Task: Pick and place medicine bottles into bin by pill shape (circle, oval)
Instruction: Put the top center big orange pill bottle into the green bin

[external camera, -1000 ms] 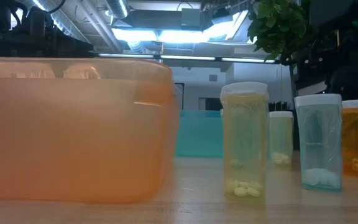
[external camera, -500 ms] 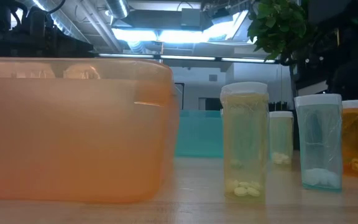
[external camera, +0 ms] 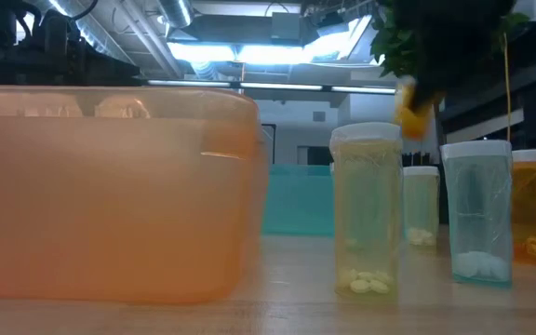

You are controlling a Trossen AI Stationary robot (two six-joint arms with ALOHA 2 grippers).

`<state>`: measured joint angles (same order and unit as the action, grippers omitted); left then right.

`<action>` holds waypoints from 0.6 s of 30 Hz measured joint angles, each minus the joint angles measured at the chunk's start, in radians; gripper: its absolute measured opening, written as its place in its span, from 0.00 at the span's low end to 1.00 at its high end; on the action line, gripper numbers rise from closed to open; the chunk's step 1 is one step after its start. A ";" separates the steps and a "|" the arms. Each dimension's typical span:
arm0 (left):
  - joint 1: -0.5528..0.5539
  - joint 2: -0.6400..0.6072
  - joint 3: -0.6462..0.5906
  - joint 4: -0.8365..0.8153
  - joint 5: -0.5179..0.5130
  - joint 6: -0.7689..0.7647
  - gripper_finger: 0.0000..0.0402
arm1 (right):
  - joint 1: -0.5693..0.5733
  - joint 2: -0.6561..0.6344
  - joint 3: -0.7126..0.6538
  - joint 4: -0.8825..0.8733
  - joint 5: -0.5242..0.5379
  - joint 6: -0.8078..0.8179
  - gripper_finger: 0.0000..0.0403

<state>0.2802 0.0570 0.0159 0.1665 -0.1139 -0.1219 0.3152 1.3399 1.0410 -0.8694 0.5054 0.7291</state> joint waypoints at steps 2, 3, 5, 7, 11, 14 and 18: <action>0.000 0.000 0.000 0.000 0.000 0.000 0.44 | -0.038 0.000 0.033 0.033 0.023 -0.059 0.51; 0.000 0.000 0.000 0.000 0.000 0.000 0.44 | -0.062 0.000 0.043 0.065 0.024 -0.092 0.51; 0.000 0.000 0.000 0.000 0.000 -0.001 0.44 | -0.112 0.000 0.047 0.149 0.007 -0.168 0.51; 0.000 0.000 0.000 0.000 0.000 -0.001 0.44 | -0.170 0.007 0.047 0.214 -0.038 -0.227 0.51; 0.000 0.000 0.000 0.000 0.000 -0.003 0.44 | -0.289 0.065 0.047 0.271 -0.140 -0.291 0.51; 0.000 0.000 0.000 0.000 0.000 -0.003 0.44 | -0.367 0.139 0.046 0.275 -0.230 -0.323 0.51; 0.000 0.000 0.000 0.000 0.000 0.000 0.44 | -0.440 0.233 0.046 0.277 -0.280 -0.351 0.52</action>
<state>0.2799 0.0570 0.0158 0.1663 -0.1139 -0.1219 -0.1246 1.5726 1.0874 -0.5927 0.2256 0.3778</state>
